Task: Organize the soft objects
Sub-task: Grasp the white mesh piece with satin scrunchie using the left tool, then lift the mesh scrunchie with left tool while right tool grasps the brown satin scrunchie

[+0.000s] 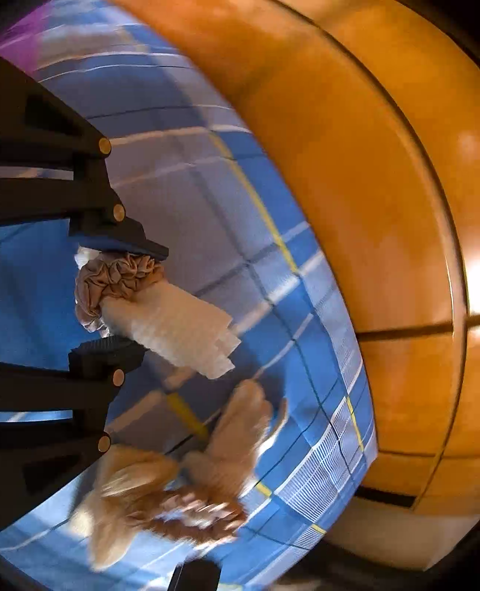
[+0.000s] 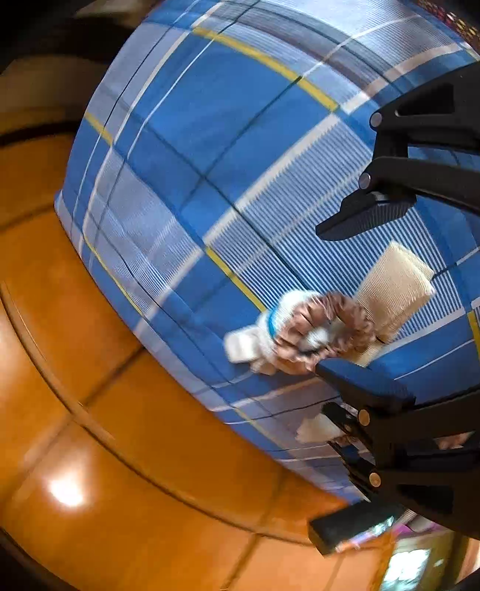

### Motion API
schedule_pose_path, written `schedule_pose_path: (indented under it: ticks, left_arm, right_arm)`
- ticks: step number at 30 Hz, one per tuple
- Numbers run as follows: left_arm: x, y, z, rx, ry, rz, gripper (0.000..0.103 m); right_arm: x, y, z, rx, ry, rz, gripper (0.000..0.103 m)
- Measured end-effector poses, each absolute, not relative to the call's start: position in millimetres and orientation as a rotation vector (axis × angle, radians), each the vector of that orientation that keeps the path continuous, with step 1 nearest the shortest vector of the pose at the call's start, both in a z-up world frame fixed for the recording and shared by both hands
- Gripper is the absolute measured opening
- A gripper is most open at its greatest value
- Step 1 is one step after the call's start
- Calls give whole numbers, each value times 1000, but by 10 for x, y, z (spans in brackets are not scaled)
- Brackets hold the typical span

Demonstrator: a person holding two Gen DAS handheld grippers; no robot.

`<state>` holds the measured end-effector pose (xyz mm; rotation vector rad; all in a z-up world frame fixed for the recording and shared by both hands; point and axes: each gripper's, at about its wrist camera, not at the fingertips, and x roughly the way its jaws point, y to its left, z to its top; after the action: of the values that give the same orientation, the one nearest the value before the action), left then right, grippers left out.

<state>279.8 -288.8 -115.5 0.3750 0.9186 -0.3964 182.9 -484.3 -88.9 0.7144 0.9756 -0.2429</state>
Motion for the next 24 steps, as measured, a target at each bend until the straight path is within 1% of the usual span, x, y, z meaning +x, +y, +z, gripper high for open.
schedule_pose_path:
  ticks: [4, 9, 12, 13, 14, 15, 16, 17, 19, 22, 24]
  left_arm:
    - [2395, -2628, -1174, 332, 927, -386, 38]
    - [2019, -2367, -1208, 315, 926, -393, 38]
    - [1794, -2187, -1203, 296, 929, -402, 38]
    - [1726, -2137, -1201, 289, 930, -403, 38]
    - [1672, -2100, -1200, 285, 930, -405, 38]
    - [1609, -2059, -1199, 280, 932, -410, 38]
    - [1530, -2010, -1198, 275, 934, -415, 38]
    - [1471, -1966, -1197, 270, 934, -422, 38]
    - [1331, -1857, -1199, 258, 936, -433, 38]
    - [1125, -1701, -1206, 253, 928, -447, 38]
    - [1024, -1606, -1204, 252, 924, -450, 38]
  right_arm:
    - [1936, -4613, -864, 564, 997, -250, 74]
    - [2110, -4493, -1008, 458, 1073, -302, 74]
    - [2154, -4491, -1059, 429, 1072, -317, 73]
    - [2160, -4484, -1067, 420, 1075, -312, 64]
    - [2146, -4476, -1081, 410, 1083, -303, 42]
    - [2134, -4473, -1086, 417, 1090, -292, 30]
    - [2110, -4465, -1079, 423, 1097, -285, 21]
    - [2079, -4458, -1064, 418, 1095, -284, 17]
    - [2008, -4433, -982, 411, 1059, -262, 14]
    - [1910, -4349, -818, 431, 976, -135, 14]
    - [1897, -4175, -756, 420, 960, 3, 14]
